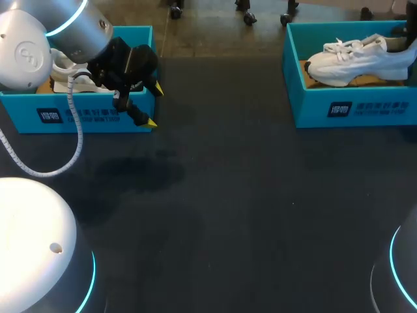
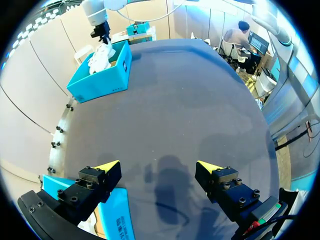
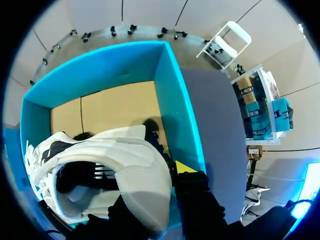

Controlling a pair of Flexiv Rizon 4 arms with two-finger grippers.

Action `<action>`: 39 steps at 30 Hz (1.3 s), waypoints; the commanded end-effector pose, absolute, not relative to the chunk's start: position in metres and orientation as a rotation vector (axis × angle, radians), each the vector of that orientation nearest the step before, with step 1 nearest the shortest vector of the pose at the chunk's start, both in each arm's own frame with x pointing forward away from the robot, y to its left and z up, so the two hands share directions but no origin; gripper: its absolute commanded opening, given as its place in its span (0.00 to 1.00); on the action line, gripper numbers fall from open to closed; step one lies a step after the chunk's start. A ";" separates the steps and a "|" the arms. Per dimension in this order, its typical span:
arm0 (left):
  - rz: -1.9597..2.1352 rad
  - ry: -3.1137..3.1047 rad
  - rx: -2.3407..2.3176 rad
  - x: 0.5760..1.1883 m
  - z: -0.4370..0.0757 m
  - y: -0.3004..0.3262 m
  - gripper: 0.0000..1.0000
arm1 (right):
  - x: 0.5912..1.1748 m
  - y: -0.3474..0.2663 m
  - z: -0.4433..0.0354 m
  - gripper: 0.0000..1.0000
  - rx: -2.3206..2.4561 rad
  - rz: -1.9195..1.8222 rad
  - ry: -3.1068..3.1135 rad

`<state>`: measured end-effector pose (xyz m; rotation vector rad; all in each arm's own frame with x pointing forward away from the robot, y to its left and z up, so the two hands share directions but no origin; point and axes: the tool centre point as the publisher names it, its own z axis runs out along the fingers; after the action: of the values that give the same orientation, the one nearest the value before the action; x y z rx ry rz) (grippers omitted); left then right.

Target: Take the shoe out of the shoebox, open the shoe tongue, remove and reinsert the insole, then place the shoe into the shoebox

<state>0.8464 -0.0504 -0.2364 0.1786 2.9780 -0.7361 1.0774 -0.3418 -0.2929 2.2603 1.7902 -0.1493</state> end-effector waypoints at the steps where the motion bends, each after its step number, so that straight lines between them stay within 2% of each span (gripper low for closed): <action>1: -0.730 2.979 0.179 0.846 -0.236 -0.051 1.00 | 1.074 -0.342 -0.297 0.00 2.274 -0.137 1.780; 39: -0.730 2.979 0.179 0.846 -0.236 -0.051 1.00 | 1.022 -0.351 -0.332 0.00 2.316 -0.209 1.736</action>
<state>0.8464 -0.0504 -0.2364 0.1786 2.9780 -0.7361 1.0233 -0.3513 -0.3297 2.3178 1.7361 -0.2164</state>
